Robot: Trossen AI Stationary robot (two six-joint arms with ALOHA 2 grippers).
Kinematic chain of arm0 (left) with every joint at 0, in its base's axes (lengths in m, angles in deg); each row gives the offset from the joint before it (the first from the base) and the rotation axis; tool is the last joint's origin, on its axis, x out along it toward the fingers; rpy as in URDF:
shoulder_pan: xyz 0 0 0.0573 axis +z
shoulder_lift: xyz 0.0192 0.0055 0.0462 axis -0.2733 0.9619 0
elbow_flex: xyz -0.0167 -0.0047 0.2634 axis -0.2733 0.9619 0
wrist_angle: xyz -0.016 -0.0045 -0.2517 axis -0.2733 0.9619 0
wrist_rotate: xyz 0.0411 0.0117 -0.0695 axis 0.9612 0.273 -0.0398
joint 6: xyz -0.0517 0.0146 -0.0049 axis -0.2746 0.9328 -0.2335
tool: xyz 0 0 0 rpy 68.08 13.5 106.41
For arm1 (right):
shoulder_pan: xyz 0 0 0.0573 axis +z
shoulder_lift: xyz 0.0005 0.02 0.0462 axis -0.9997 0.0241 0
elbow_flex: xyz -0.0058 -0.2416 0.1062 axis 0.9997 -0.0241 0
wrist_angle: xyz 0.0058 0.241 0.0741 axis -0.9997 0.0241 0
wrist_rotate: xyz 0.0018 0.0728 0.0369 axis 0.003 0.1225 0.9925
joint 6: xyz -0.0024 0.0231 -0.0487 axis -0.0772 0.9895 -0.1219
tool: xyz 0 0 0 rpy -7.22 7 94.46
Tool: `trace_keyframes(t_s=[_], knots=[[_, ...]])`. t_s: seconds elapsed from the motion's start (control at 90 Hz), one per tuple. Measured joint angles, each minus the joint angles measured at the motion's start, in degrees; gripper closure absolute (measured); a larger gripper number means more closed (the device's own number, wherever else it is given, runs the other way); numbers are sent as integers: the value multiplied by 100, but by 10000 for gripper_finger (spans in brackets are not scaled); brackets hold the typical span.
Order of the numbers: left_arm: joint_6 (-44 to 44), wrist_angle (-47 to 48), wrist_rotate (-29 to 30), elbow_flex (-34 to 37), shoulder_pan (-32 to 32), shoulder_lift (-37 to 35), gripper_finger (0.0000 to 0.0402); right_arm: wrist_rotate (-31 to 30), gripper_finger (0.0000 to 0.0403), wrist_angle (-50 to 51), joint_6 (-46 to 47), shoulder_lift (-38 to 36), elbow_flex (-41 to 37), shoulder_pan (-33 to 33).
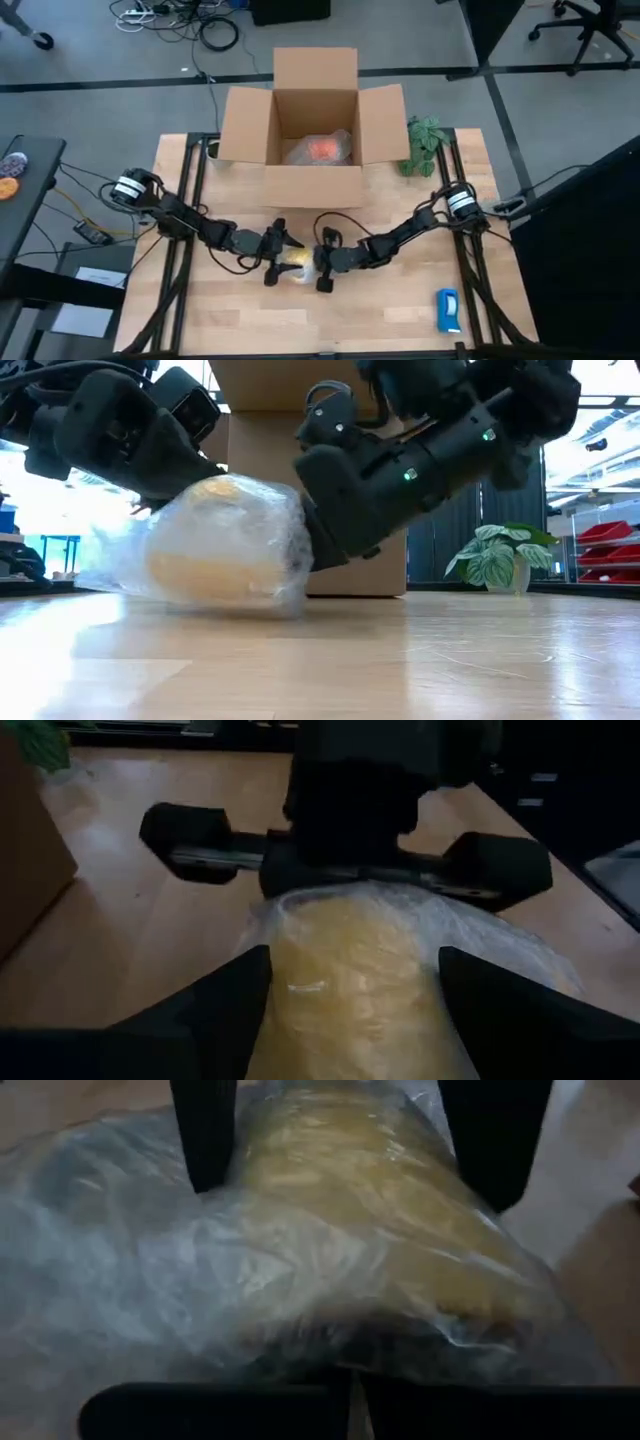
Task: Wrap mug
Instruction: Wrap the yellow mug with the bubble wrap
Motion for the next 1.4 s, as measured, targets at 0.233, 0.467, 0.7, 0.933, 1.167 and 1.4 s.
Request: trace_keyframes(t_s=[0.233, 0.467, 0.7, 0.933, 1.167, 1.4], knots=[[-80, 1, 101, -21, 14, 5, 131, -322, 403, 2075, 344, -1321, -20, 347], [69, 62, 286, -19, 17, 4, 131, -623, 403, 3487, 1228, -1706, -25, 534], [227, 108, 593, -19, 13, 0, 131, -531, 403, 2241, 1292, -1200, -34, 441], [245, 189, 689, -21, 17, -3, 131, -445, 403, 3477, 1270, -1853, 183, 423], [191, 495, 740, -30, -11, -15, 131, -281, 403, 4587, 2532, -3035, 183, 359], [235, 361, 737, -15, -31, -4, 131, -96, 403, 5177, 2356, -2737, 178, 222]])
